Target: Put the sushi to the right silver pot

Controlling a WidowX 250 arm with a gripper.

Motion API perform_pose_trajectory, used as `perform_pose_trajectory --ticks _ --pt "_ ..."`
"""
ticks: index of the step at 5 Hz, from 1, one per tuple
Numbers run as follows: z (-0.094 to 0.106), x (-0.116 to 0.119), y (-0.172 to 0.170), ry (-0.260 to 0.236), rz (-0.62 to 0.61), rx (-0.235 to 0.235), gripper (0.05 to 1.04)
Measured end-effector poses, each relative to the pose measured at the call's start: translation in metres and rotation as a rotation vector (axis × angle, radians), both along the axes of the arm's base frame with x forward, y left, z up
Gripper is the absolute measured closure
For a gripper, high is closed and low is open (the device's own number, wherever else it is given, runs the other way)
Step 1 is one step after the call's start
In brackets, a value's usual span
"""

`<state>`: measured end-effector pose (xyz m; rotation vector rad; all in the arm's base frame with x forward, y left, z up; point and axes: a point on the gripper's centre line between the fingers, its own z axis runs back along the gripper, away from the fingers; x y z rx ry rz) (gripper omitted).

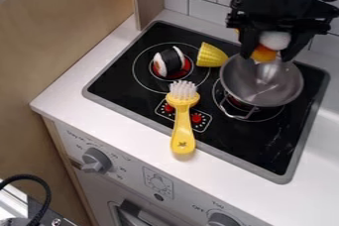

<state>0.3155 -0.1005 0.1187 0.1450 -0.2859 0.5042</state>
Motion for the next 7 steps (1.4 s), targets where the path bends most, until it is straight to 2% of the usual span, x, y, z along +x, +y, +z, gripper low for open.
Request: perform_pose_trajectory --ticks 3,4,5,7 --pt "-0.015 0.006 0.002 -0.042 -0.026 0.001 0.412" --pt "-0.018 0.004 0.004 -0.041 -0.028 0.005 0.336" --pt "-0.018 0.002 0.006 -0.022 -0.023 0.004 0.098" --pt "-0.012 0.001 0.006 0.013 -0.021 0.008 0.083"
